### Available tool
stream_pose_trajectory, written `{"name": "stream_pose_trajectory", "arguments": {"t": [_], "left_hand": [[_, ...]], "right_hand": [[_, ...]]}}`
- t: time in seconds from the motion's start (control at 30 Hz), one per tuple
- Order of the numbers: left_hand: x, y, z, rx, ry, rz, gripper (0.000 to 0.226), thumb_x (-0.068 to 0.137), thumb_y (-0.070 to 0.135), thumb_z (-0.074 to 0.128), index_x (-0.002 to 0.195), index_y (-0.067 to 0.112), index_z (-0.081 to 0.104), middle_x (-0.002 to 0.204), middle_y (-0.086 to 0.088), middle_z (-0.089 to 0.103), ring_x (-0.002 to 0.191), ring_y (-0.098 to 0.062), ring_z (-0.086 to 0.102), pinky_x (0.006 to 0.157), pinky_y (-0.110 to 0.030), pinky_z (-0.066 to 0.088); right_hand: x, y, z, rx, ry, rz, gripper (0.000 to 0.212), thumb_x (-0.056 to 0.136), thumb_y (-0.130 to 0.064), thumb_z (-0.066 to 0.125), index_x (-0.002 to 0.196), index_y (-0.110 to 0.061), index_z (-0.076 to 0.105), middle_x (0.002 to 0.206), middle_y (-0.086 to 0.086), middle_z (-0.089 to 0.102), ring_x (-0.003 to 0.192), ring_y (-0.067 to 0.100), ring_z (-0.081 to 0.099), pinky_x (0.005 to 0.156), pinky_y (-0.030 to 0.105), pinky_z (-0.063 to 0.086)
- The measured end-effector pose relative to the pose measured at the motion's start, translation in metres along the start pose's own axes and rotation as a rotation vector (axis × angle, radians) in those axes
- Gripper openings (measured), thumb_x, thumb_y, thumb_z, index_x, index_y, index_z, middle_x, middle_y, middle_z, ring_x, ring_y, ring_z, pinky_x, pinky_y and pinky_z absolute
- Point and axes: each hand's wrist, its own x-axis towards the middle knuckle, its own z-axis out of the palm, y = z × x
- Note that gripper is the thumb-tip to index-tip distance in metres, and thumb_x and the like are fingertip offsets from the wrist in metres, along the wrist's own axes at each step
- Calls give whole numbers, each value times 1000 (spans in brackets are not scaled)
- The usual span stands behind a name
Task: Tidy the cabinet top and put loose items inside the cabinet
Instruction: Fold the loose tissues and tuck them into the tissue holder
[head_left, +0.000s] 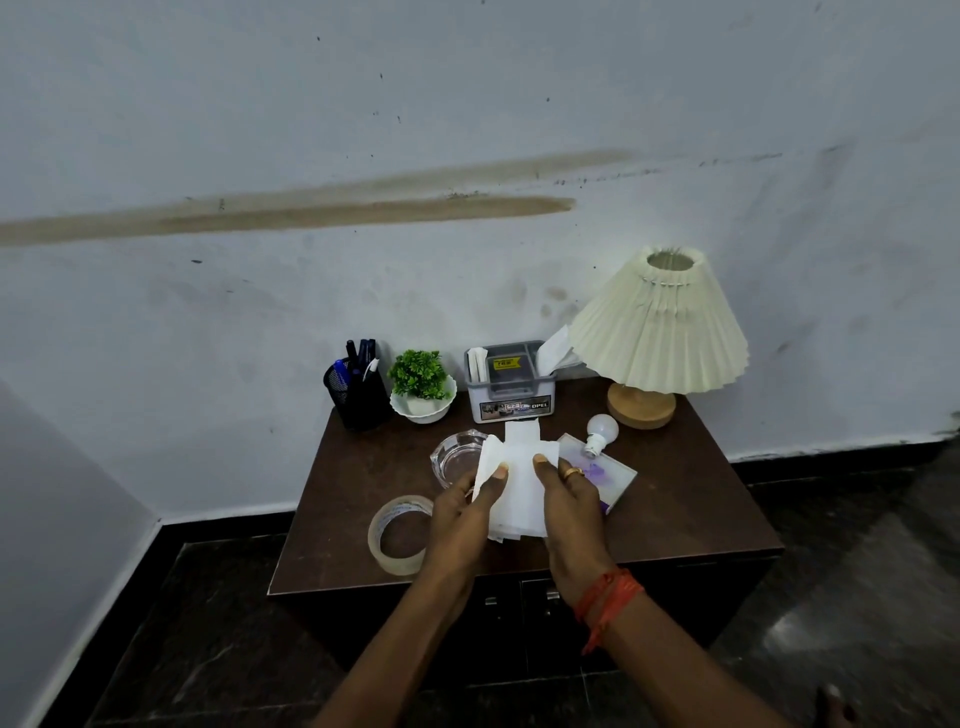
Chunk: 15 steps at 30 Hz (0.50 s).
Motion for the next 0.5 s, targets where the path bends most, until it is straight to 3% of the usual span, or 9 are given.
{"name": "stream_pose_trajectory", "arguments": {"t": [0.1, 0.17, 0.23, 0.33, 0.4, 0.5], "left_hand": [[-1, -2, -1, 45, 43, 20, 19, 95, 15, 57, 105, 23, 71, 102, -4, 74, 99, -31, 68, 87, -53, 55], [-1, -3, -2, 50, 73, 28, 23, 97, 12, 52, 97, 27, 70, 101, -4, 74, 98, -32, 68, 87, -53, 55], [-2, -4, -2, 7, 96, 4, 25, 97, 11, 51, 92, 27, 70, 100, -5, 74, 99, -34, 68, 88, -53, 54], [-2, -4, -4, -40, 141, -22, 24, 97, 10, 51, 92, 23, 70, 97, -5, 74, 98, -34, 67, 89, -53, 53], [-3, -3, -6, -44, 171, 0, 21, 97, 10, 50, 98, 22, 68, 103, -6, 72, 102, -32, 66, 91, -53, 53], [-5, -2, -9, -45, 203, 42, 22, 98, 12, 49, 100, 27, 66, 109, -5, 70, 105, -30, 65, 94, -53, 51]], "right_hand": [[-2, -1, 3, -6, -29, 9, 8, 94, -17, 54, 93, -20, 62, 97, 3, 67, 93, 24, 63, 89, 41, 53], [-2, 0, 4, -81, -35, -23, 11, 94, -17, 55, 87, -21, 62, 97, 2, 67, 97, 24, 63, 92, 42, 52], [-3, 1, 4, -162, -45, -63, 9, 93, -17, 56, 95, -19, 64, 106, 3, 68, 102, 24, 63, 95, 44, 51], [-1, 1, -1, -273, -17, -115, 21, 92, -15, 58, 111, -11, 66, 108, 4, 68, 100, 21, 63, 92, 36, 51], [0, 0, -6, -338, 31, -147, 22, 90, -15, 59, 109, -7, 67, 105, 7, 70, 98, 23, 64, 86, 30, 50], [2, -1, -12, -378, 92, -183, 19, 89, -13, 60, 102, -4, 69, 99, 11, 72, 96, 29, 66, 88, 36, 52]]}}
